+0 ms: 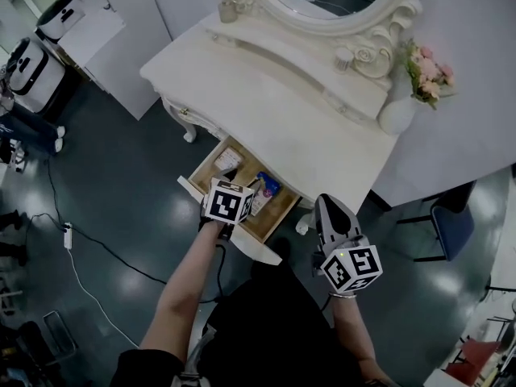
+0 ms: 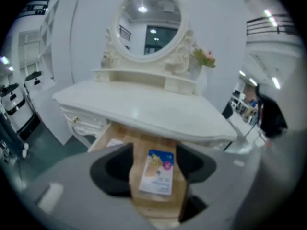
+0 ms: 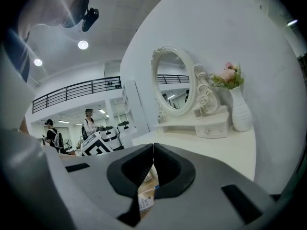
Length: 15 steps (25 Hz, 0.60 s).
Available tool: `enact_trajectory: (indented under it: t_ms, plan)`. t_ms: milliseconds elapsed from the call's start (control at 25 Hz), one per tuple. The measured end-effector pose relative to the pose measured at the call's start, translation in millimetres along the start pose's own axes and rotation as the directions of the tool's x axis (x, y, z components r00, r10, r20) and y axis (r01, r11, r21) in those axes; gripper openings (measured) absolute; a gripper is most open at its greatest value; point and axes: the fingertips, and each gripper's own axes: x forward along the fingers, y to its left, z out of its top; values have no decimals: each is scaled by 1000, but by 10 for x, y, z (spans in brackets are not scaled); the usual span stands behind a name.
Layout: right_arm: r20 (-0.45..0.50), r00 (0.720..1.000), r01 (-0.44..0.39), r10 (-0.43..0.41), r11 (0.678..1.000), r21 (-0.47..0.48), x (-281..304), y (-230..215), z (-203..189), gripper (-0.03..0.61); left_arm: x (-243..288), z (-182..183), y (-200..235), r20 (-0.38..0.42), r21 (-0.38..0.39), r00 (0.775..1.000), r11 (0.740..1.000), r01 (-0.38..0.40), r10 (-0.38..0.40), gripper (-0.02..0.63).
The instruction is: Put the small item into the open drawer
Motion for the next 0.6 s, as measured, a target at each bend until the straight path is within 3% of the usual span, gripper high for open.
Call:
enact_trajectory:
  t_ms: [240,440,600]
  plan:
    - [8,999,-41,42,999,-23,48,152,61,5,-590,264,32,173,-40,984,999,-36,43,244]
    - [11,997,-74,75,997,-34,76,301,89,5,-1024,353,57,289,-40,951,994,-98,106,162]
    - [12,995,-96,97,995,-40,81,398,93,5,-1290,349,91,351,-90,926,989,-116,141,113]
